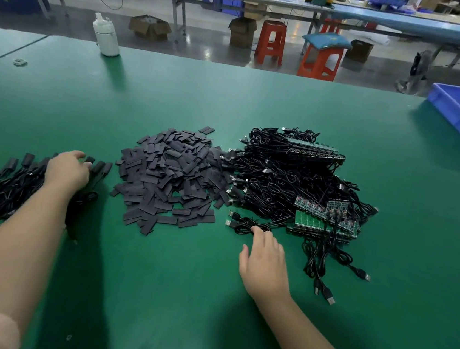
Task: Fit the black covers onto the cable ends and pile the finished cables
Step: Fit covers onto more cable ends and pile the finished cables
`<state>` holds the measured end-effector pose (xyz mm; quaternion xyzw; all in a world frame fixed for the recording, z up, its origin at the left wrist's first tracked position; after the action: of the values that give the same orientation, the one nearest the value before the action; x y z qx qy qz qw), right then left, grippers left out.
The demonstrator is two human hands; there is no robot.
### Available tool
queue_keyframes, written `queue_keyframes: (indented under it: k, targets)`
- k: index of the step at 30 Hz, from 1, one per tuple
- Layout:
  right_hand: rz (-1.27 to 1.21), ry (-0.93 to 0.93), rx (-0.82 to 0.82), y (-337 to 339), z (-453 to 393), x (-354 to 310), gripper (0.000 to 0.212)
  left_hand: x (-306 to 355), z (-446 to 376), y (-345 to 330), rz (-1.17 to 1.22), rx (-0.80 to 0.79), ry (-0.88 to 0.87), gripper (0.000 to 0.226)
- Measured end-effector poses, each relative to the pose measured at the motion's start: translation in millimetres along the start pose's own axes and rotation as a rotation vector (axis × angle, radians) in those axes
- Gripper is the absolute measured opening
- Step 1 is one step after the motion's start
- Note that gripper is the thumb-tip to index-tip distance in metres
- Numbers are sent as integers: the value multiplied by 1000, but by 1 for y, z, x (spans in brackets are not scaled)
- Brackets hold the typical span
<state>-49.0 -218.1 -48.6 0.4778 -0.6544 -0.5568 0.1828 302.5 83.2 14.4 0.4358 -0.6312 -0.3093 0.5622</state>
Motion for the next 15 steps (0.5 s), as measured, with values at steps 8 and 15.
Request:
queue_keyframes:
  k: [8, 15]
  targets:
    - [-5, -7, 24, 1, 2, -1, 45, -2, 36, -4, -243, 182, -219, 46]
    - [11, -14, 7, 0, 2, 0, 46, -25, 76, 14, -371, 188, -67, 74]
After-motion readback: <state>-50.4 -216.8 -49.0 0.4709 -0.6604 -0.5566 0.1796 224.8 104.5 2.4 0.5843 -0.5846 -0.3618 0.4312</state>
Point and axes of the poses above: each hand's wrist, its own z-axis away from the middle knuckle, its own y-axis out of the back of the hand, x = y × z, the point moved 4 cm from there along -z, towards the middle knuckle, and after that the axes turned 11 degrees about x, right-handed, at the moved point
